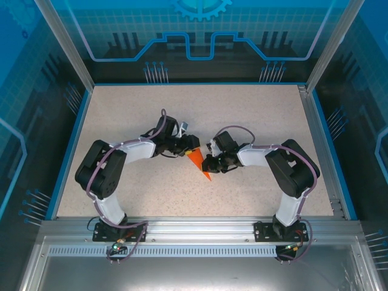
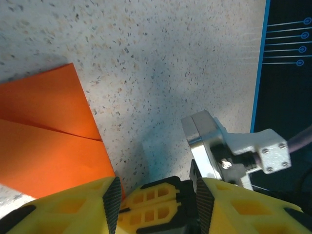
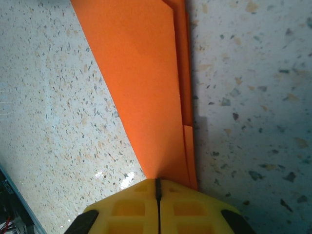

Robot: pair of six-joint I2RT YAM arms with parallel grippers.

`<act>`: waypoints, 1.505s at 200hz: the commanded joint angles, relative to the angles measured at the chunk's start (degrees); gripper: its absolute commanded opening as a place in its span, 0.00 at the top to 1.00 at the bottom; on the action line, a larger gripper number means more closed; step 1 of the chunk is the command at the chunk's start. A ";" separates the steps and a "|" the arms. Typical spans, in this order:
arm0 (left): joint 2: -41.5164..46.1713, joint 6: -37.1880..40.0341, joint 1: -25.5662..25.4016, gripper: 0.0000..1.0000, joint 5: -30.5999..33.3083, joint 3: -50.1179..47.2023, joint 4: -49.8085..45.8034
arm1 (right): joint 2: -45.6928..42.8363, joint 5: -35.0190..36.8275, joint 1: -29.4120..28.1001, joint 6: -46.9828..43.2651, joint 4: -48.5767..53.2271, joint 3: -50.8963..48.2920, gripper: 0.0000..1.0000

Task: Fold a paper plane with a square sheet of paper (pick it up from the middle)

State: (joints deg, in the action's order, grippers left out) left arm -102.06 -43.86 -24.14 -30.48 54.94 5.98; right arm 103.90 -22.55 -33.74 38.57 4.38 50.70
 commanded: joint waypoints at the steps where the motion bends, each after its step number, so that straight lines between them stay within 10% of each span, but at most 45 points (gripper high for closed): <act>1: -3.08 -2.33 -0.25 0.52 -0.44 0.12 2.81 | 3.04 4.21 -0.28 0.46 7.92 -2.06 0.94; 301: -11.67 -2.29 0.22 0.60 4.02 -2.28 1.72 | -1.69 1.21 -2.11 -0.73 3.28 -1.50 0.92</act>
State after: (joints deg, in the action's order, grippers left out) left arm -110.43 -47.72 -24.16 -29.85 54.46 11.07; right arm 101.51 -22.44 -36.69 38.68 6.94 51.37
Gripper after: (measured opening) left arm 0.399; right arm 0.082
